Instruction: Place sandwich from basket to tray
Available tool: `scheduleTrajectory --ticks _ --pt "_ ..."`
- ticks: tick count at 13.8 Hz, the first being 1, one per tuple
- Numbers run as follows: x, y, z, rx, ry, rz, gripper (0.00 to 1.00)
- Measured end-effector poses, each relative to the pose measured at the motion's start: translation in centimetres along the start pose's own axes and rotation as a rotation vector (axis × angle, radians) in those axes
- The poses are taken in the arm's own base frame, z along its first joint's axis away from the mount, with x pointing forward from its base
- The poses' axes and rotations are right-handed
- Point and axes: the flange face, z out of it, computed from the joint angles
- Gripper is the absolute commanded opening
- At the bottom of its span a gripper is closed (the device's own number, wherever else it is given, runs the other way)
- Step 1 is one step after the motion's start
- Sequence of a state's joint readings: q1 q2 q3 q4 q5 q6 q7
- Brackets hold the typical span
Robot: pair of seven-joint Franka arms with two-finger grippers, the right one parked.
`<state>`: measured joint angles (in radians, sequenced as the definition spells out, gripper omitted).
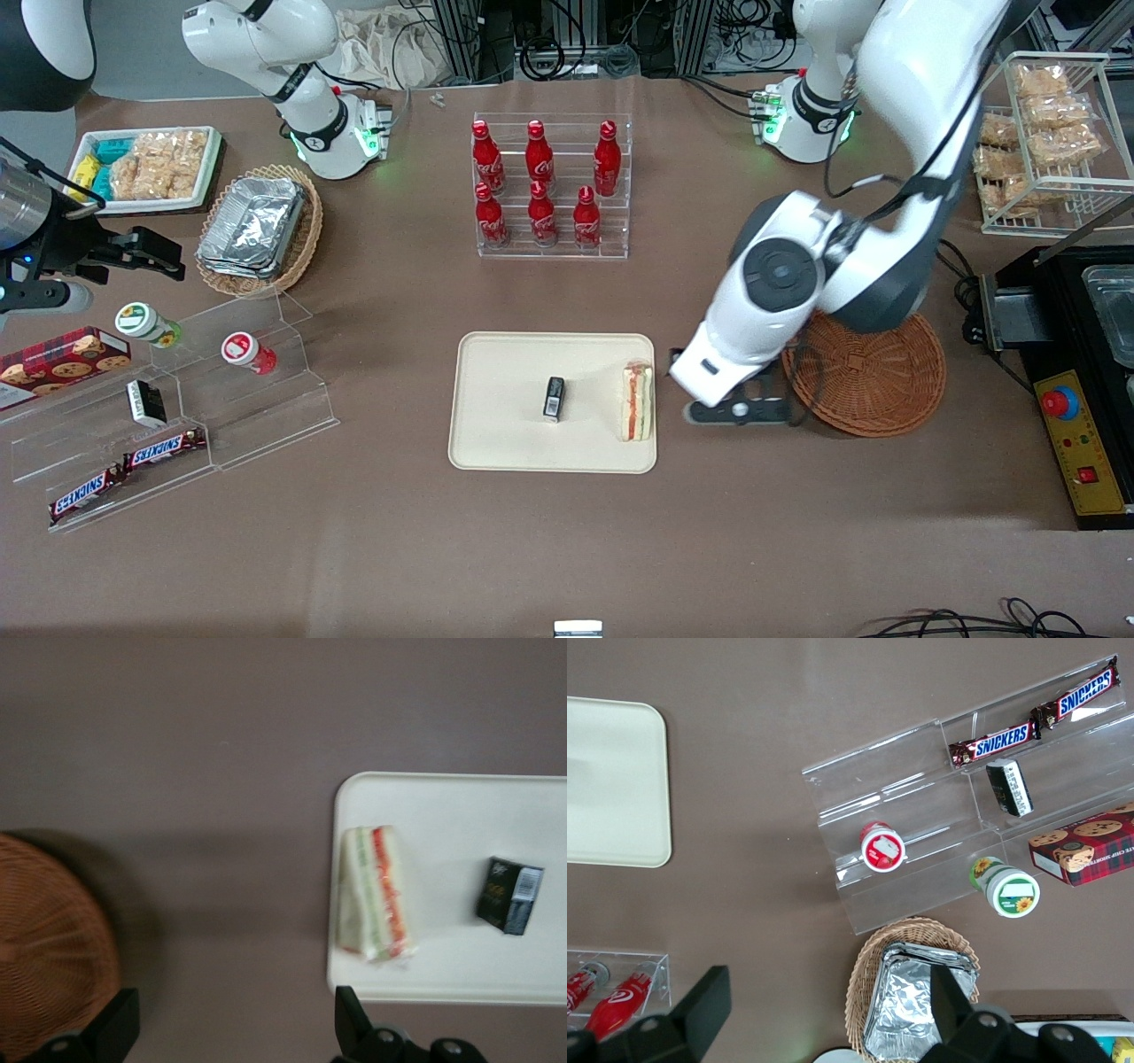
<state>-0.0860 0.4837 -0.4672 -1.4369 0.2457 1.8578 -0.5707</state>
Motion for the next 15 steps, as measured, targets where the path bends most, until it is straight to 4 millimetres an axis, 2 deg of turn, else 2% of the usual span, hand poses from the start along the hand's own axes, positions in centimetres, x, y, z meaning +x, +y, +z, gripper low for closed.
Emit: scheduleTrajectory --ticks 6,11,13,15 --pt "-1.6 -9.5 -9.7 0.016 -0.03 -0.027 1.0" --pt "-5.6 -16.6 -17.7 -0.005 -0.054 0.045 1.0" --pt "-6.7 -20.1 -19.6 -0.012 -0.046 0.058 1.0" --pt "-7.4 -22.4 -20.3 -0.015 -0.047 0.051 1.0"
